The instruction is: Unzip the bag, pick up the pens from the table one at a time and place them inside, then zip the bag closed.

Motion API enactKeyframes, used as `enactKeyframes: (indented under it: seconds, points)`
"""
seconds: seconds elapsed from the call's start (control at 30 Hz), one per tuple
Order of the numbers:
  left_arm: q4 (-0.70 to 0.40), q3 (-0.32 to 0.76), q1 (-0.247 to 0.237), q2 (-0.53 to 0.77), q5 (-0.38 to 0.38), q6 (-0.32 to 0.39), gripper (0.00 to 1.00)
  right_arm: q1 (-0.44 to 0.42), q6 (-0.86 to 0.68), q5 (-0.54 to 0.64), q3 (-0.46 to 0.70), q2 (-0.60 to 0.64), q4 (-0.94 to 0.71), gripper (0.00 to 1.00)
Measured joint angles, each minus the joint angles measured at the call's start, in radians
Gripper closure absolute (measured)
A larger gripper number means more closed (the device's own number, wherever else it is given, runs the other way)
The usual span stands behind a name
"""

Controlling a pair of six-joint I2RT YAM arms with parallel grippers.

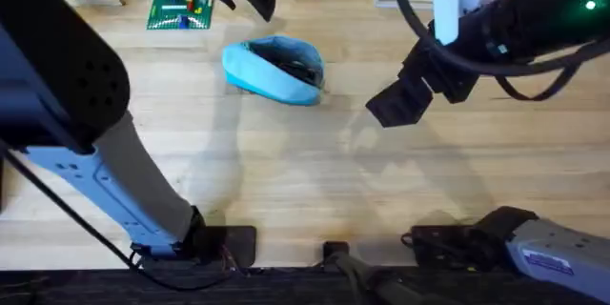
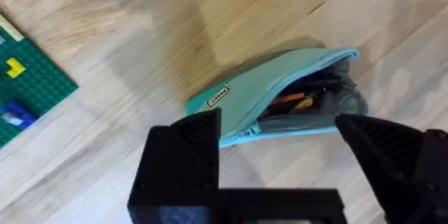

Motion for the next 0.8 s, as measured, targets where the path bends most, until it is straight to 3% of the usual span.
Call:
enactKeyframes:
  seconds: [0.53, 0.8]
  points:
    - [-0.023, -0.029, 0.015, -0.305, -0.051, 0.004, 0.002, 0.000, 0.000, 0.000, 0.000, 0.000, 0.000, 0.004]
    - [0.000, -0.251, 0.140, -0.485, -0.049, 0.038, 0.004, 0.000, 0.000, 0.000, 0.000, 0.000, 0.000, 0.003]
